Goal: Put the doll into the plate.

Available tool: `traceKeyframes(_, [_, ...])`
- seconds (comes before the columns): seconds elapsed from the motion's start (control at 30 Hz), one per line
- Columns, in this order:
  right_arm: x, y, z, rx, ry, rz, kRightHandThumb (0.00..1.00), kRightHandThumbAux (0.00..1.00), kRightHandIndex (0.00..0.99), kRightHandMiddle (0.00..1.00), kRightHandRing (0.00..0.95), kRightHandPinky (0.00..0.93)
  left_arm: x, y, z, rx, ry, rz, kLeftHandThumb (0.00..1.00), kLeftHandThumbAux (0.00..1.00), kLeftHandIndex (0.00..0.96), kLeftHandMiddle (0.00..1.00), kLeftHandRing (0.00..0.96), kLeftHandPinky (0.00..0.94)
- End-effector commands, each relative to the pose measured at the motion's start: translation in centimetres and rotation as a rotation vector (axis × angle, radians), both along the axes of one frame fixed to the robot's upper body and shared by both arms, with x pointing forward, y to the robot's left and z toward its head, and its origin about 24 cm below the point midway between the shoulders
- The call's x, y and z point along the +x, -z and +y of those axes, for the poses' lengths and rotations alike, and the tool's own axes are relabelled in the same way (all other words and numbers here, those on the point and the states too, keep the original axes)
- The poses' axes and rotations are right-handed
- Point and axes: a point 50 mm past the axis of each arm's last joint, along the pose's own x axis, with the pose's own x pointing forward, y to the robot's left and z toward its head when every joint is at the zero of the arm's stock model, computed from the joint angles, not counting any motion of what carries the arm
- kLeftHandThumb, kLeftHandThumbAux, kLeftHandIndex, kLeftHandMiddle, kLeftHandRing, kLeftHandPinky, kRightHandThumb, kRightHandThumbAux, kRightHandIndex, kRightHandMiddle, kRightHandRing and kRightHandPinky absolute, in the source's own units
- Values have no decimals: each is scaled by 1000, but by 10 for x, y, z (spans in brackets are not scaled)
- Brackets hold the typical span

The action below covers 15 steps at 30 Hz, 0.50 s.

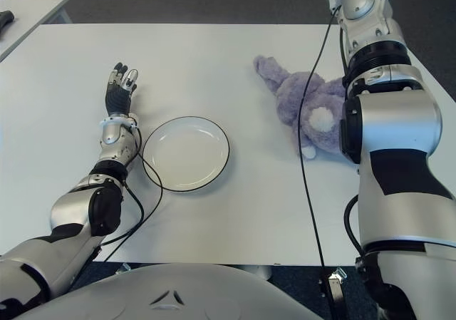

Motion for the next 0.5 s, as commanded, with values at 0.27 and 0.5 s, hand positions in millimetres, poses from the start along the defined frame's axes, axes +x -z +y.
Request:
traceKeyframes(0.27, [-9, -2, -32, -165, 143, 18, 19, 628, 47, 131, 124, 126, -87, 110, -20, -191, -34, 442, 0, 566, 21, 68, 41, 6])
traceKeyframes(0.5, [-13, -1, -42, -236, 171, 36, 38, 542, 51, 148, 139, 117, -88, 109, -19, -172, -26, 432, 0, 568, 26, 71, 44, 15])
